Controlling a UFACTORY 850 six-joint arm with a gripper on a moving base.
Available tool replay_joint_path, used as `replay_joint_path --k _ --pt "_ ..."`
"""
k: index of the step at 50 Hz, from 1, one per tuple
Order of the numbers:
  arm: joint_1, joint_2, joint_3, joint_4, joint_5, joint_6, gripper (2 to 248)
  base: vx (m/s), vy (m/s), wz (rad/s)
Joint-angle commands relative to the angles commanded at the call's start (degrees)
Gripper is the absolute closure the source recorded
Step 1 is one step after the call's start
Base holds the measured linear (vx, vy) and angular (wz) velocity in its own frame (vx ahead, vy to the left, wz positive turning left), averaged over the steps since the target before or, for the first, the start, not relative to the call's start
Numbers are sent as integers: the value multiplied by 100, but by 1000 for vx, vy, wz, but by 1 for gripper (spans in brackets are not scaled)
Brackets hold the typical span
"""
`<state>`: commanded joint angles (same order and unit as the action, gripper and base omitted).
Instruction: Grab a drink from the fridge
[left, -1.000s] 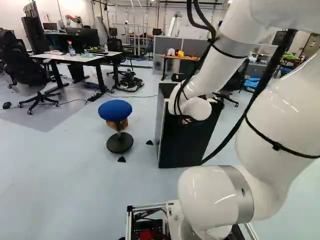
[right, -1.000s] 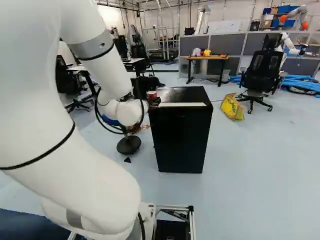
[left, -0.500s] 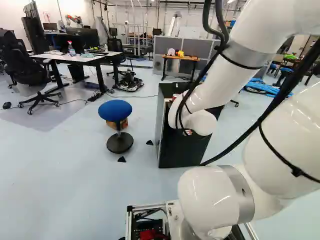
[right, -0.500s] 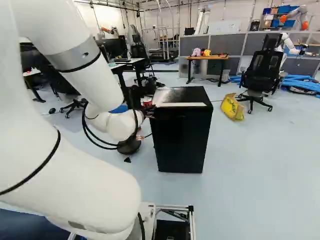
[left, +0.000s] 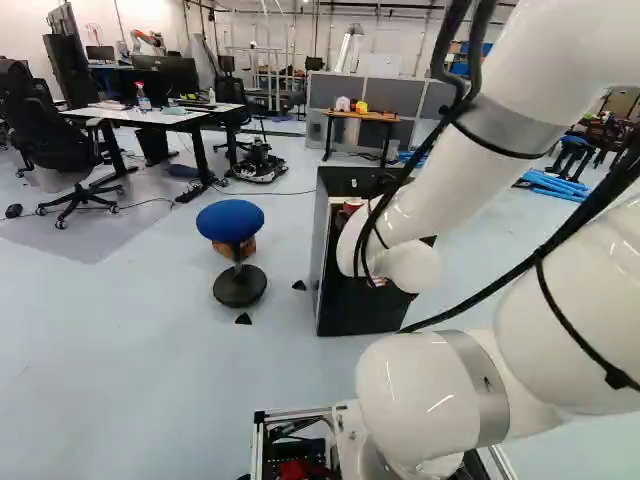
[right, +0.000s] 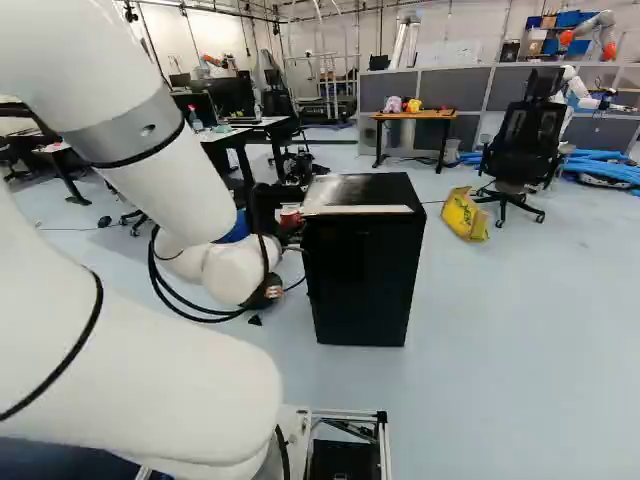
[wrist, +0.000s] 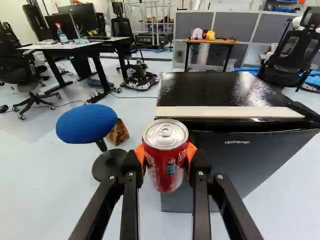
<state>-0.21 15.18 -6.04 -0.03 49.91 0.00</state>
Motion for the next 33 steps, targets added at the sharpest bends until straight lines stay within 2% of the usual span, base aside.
replay_joint_path --k 33 --pt "21 82 104 3 9 0 151 0 0 0"
